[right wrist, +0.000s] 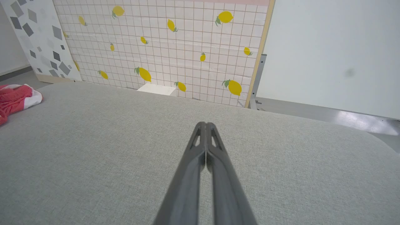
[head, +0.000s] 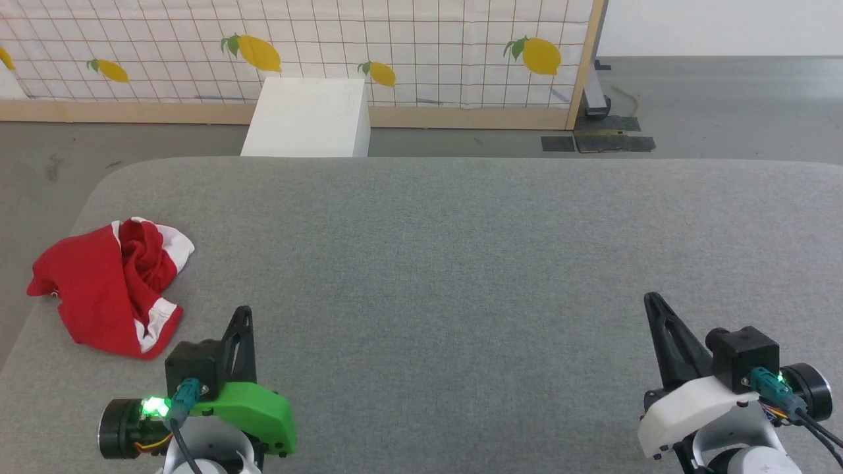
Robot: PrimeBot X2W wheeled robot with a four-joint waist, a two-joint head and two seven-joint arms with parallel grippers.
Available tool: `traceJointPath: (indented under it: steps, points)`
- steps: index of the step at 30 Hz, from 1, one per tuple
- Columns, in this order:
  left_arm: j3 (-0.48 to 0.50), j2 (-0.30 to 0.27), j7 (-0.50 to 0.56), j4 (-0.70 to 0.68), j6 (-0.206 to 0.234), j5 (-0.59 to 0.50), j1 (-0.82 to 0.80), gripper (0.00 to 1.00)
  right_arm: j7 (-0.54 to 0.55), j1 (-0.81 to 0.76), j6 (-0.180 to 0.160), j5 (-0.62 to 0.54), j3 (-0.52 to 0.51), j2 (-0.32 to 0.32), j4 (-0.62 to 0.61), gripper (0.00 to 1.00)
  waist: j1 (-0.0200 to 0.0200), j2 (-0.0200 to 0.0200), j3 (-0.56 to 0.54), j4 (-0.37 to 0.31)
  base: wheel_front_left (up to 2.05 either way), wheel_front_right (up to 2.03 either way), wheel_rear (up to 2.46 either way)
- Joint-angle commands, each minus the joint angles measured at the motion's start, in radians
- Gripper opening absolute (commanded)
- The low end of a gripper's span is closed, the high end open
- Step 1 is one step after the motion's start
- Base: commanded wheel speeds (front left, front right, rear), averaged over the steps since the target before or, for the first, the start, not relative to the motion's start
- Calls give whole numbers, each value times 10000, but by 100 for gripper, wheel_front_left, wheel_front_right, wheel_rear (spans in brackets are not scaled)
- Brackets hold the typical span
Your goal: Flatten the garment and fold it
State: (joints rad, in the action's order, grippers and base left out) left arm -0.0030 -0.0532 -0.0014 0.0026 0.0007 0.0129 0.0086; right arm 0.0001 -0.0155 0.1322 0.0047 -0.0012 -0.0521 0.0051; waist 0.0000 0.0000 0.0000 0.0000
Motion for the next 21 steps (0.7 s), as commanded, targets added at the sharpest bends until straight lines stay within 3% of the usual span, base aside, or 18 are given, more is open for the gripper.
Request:
traceJointPath:
  steps: [1,10,11,21]
  points:
    - [30,30,14,-26,-7,-129,-86,0,-1,155,-15,-47,12,19,-51,0,0,0,0,0,0,0,0]
    - [30,30,14,-26,-7,-129,-86,0,-1,155,-15,-47,12,19,-51,0,0,0,0,0,0,0,0]
    - [0,0,0,0,0,1,0,100,0,0,0,1,1,0,0,100,0,0,0,0,0,0,0]
    - [-105,0,-138,111,45,247,5,100,-139,-70,-1,243,-112,-1,86,100,0,0,3,-2,0,0,0]
